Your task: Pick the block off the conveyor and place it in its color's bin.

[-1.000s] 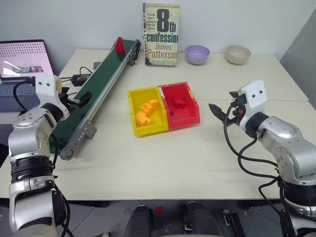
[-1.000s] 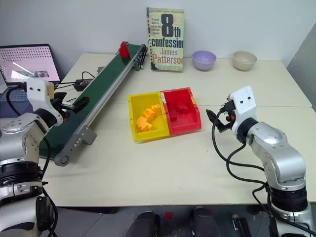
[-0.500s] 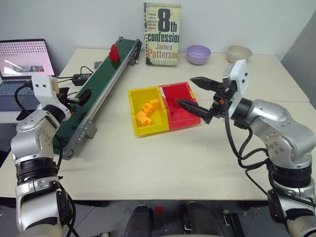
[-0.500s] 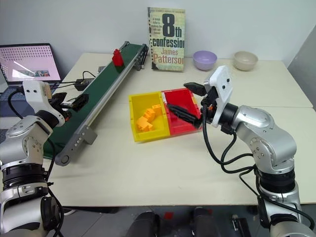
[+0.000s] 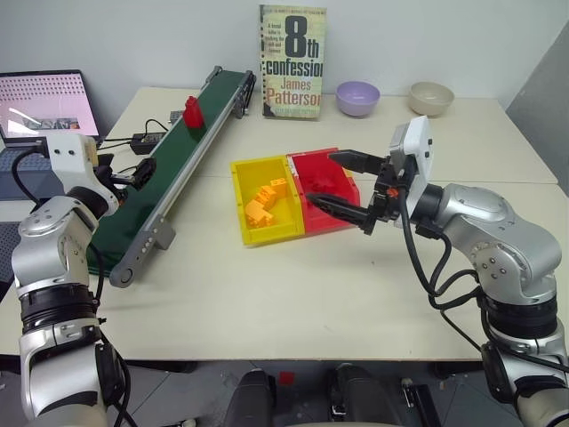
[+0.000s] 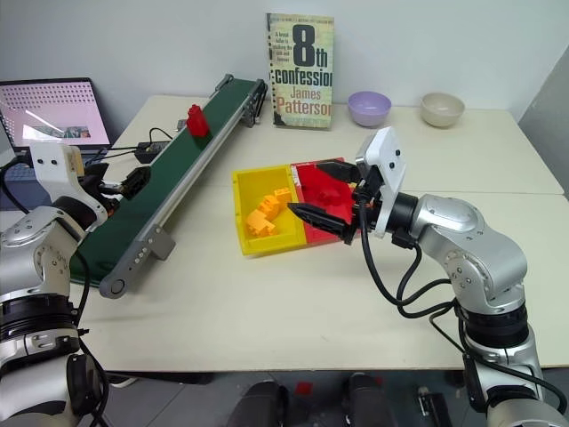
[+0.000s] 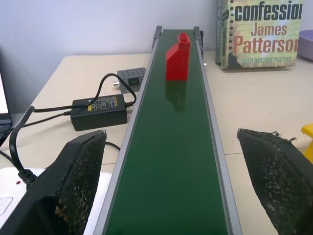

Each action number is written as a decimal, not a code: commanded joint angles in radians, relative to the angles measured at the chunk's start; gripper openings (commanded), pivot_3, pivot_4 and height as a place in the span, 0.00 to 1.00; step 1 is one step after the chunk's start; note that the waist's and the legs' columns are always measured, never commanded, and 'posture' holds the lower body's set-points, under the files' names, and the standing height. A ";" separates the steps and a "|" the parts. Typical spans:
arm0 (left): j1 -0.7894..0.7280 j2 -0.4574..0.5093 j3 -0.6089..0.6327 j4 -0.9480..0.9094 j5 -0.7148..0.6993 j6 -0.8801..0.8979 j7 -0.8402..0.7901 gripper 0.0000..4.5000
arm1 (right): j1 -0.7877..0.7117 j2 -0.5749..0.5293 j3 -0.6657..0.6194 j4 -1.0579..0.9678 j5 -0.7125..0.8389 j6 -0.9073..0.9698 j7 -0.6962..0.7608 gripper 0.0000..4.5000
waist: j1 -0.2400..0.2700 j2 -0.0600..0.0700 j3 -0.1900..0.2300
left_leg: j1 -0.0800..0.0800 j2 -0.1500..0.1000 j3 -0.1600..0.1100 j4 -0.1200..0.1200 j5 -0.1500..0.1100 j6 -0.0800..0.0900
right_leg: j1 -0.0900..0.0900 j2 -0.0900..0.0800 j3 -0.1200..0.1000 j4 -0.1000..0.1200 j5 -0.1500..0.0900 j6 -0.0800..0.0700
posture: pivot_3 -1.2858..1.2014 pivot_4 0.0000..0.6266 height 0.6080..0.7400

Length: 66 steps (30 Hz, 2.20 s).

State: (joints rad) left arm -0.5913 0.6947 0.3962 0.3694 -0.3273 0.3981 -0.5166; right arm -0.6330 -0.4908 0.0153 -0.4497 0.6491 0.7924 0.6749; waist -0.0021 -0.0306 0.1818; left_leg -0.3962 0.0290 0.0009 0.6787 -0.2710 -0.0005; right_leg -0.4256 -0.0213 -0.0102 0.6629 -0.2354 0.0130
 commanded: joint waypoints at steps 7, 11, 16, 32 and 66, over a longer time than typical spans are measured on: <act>-0.034 -0.002 -0.023 0.063 0.009 -0.058 -0.015 0.99 | -0.007 -0.013 -0.019 -0.075 0.068 0.025 -0.002 1.00 | 0.001 0.000 0.000 | 0.000 0.000 -0.001 0.000 0.000 0.000 | 0.000 0.000 0.000 0.000 0.000 0.000 | 0.52 0.24 1.00; -0.051 -0.007 -0.039 0.088 0.013 -0.072 -0.020 0.99 | -0.004 -0.016 -0.019 -0.082 0.075 0.031 -0.007 1.00 | 0.000 0.000 0.000 | 0.000 0.000 0.000 0.000 0.000 0.000 | 0.000 0.000 0.000 0.000 0.000 0.000 | 0.52 0.24 1.00; -0.070 -0.010 -0.058 0.133 0.030 -0.097 -0.024 0.99 | 0.002 -0.025 -0.019 -0.091 0.079 0.035 -0.009 1.00 | 0.000 0.000 0.000 | 0.000 0.000 0.000 0.000 0.000 0.000 | 0.000 0.000 0.000 0.000 0.000 0.000 | 0.52 0.24 1.00; -0.098 0.001 -0.067 0.221 0.041 -0.142 -0.030 0.74 | -0.004 -0.051 -0.033 -0.099 0.103 0.046 -0.029 1.00 | 0.000 0.000 0.000 | 0.000 0.000 0.000 0.000 0.000 0.000 | 0.000 0.000 -0.001 0.000 0.000 0.000 | 0.52 0.24 1.00; -0.456 -0.296 -0.489 0.172 0.051 -0.059 -0.464 0.34 | 0.279 -0.142 -0.098 -0.323 -0.057 0.188 -0.375 1.00 | 0.008 0.000 0.000 | -0.003 -0.003 0.003 0.000 0.000 0.000 | 0.000 0.002 -0.001 -0.002 0.000 0.000 | 0.52 0.24 1.00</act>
State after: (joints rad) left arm -0.9888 0.4389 -0.0510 0.4726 -0.3194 0.4375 -0.9376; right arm -0.3708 -0.6354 -0.0525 -0.6886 0.5997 0.9596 0.3383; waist 0.0055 -0.0311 0.1816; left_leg -0.3991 0.0259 0.0043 0.6788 -0.2710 -0.0004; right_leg -0.4257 -0.0191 -0.0111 0.6612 -0.2357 0.0133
